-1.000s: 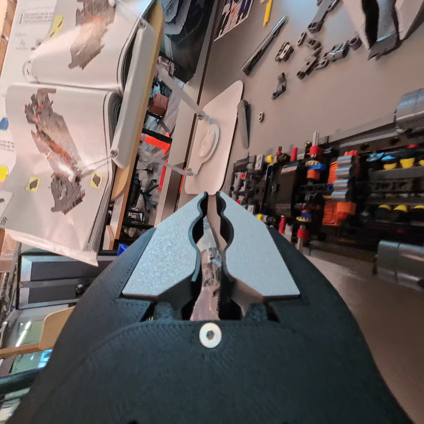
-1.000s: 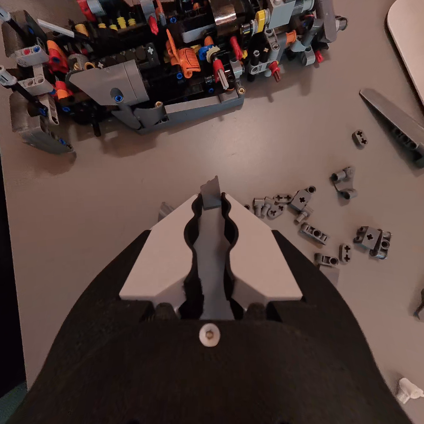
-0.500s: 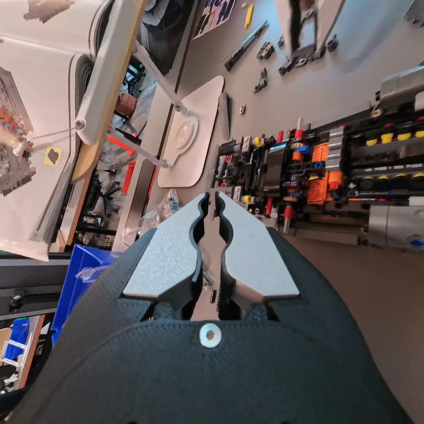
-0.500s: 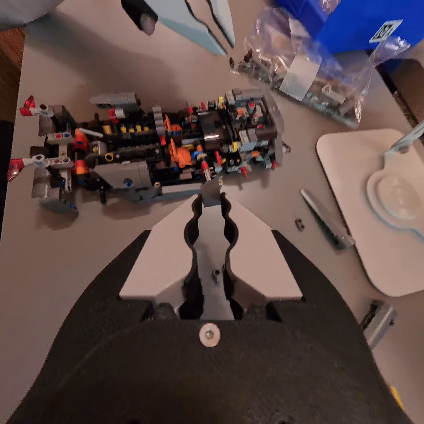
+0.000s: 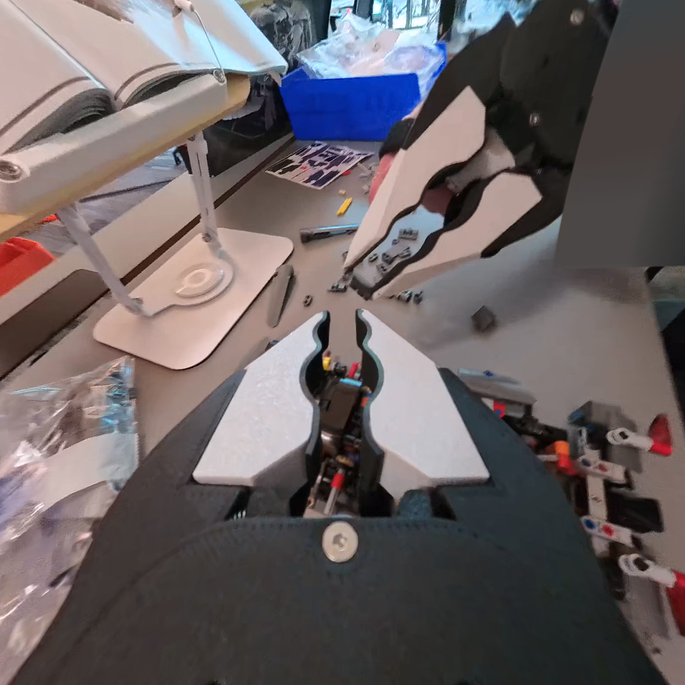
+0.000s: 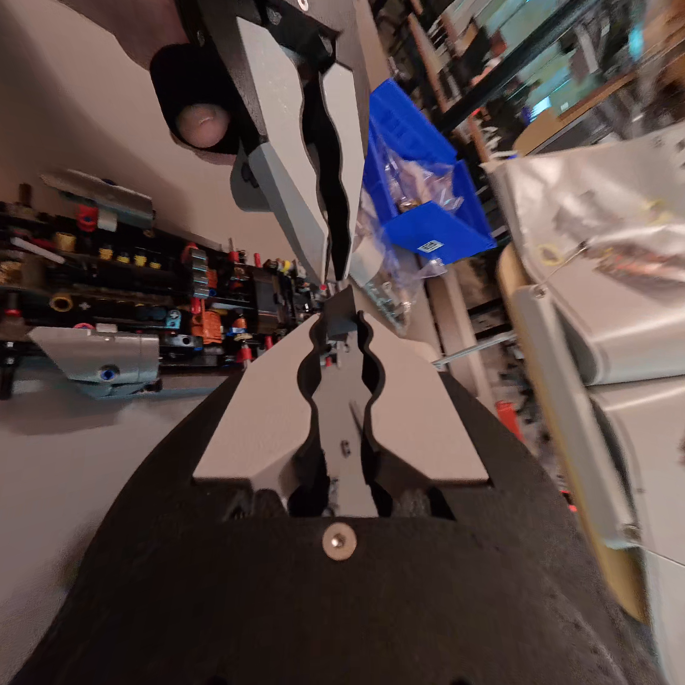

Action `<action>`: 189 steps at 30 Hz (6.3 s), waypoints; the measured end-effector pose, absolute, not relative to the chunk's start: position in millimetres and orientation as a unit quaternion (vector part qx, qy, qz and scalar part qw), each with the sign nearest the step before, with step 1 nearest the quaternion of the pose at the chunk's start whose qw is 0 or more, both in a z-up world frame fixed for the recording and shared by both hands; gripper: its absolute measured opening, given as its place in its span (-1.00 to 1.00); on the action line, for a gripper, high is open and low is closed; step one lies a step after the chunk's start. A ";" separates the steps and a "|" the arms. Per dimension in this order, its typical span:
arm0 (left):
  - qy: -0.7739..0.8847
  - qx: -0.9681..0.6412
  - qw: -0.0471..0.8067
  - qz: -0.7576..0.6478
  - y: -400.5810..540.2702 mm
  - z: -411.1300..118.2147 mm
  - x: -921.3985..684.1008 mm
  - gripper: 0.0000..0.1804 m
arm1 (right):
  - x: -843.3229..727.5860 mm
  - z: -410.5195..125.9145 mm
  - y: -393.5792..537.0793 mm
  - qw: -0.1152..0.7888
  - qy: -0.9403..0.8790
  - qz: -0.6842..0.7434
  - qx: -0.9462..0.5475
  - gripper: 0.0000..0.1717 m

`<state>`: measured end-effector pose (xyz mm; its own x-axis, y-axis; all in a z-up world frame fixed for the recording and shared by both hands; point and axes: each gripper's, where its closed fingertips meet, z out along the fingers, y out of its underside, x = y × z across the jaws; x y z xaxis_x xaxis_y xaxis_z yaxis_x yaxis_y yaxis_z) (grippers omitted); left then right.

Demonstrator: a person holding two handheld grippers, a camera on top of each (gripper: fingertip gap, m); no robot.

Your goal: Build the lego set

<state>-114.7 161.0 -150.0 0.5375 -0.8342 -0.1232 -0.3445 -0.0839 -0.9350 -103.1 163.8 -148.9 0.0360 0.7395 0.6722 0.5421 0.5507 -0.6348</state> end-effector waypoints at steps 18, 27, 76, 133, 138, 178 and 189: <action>0.420 -0.642 0.596 -0.237 153.4 -130.4 -97.2 -0.96 | -104.8 -123.0 151.3 0.683 -0.666 -0.111 -0.279 -0.77; 0.500 -0.501 0.706 0.012 144.3 -112.3 -95.5 -0.96 | -92.5 -100.3 145.8 0.620 -0.614 0.233 -0.430 -0.82; 0.588 -0.453 0.663 0.100 134.0 -129.8 -92.3 -0.99 | -92.4 -130.3 135.7 0.590 -0.691 0.161 -0.385 -0.97; 0.449 -0.615 0.639 -0.111 172.7 -114.2 -140.9 -0.89 | -74.3 -96.3 175.1 0.531 -0.484 0.475 -0.508 -1.00; 0.448 -0.614 0.638 -0.119 171.3 -113.3 -139.2 -0.89 | -76.1 -96.0 169.5 0.525 -0.490 0.484 -0.500 -1.00; 0.545 -0.578 0.604 -0.068 149.9 -127.4 -120.8 -0.85 | -92.6 -135.5 142.5 0.465 -0.615 0.406 -0.491 -1.00; 0.635 -0.521 0.564 0.082 141.6 -164.2 -96.3 -0.87 | -93.4 -167.4 136.4 0.455 -0.704 0.255 -0.482 -1.00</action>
